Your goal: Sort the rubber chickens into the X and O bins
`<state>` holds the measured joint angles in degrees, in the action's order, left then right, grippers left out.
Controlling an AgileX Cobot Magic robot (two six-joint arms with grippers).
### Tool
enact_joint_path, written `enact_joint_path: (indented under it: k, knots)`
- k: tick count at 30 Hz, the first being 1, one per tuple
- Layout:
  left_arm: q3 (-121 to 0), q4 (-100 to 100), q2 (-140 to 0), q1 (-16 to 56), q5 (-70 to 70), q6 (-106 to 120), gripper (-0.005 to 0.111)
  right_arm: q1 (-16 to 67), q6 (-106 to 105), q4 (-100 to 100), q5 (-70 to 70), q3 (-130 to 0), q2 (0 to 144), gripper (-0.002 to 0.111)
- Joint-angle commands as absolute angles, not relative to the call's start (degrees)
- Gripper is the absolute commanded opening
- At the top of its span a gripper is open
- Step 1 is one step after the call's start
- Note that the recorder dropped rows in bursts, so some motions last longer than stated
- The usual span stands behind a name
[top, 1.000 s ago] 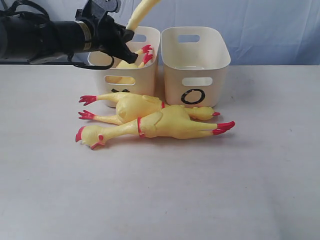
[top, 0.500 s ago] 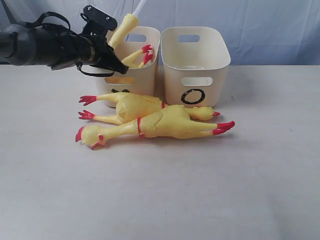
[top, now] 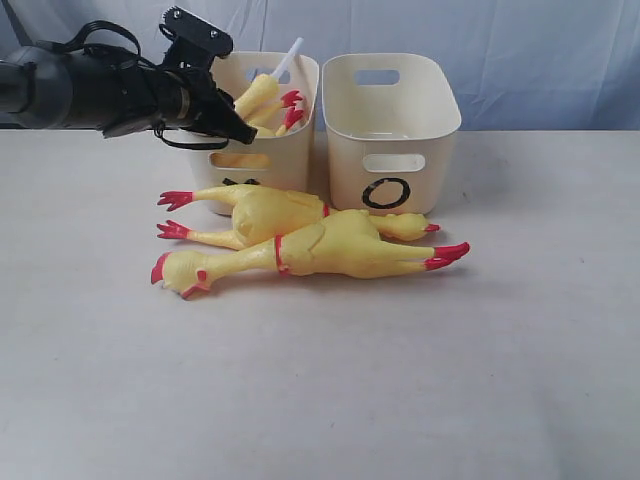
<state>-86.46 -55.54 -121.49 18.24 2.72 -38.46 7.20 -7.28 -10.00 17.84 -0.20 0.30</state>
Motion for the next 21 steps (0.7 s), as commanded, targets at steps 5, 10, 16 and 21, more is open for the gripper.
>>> enact_joint_path:
  k: [5, 10, 16, 21]
  knots:
    - [-88.06, -54.73, -121.0, 18.18, 4.07, -38.7, 0.047, 7.46, -7.53, -10.18, 17.5, 0.0, 0.0, -0.001]
    - [-88.05, -51.68, -116.72, 18.29, 4.32, -38.7, 0.047, 7.46, -7.53, -10.18, 17.5, 0.0, 0.0, -0.001]
    - [-88.05, -45.78, -110.62, 18.48, 14.63, -38.48, 0.041, 7.46, -7.53, -10.18, 17.5, 0.0, 0.0, -0.001]
    - [-88.05, -42.47, -106.36, 18.48, 21.97, -34.82, 0.006, 7.46, -7.53, -10.18, 17.5, 0.0, 0.0, -0.001]
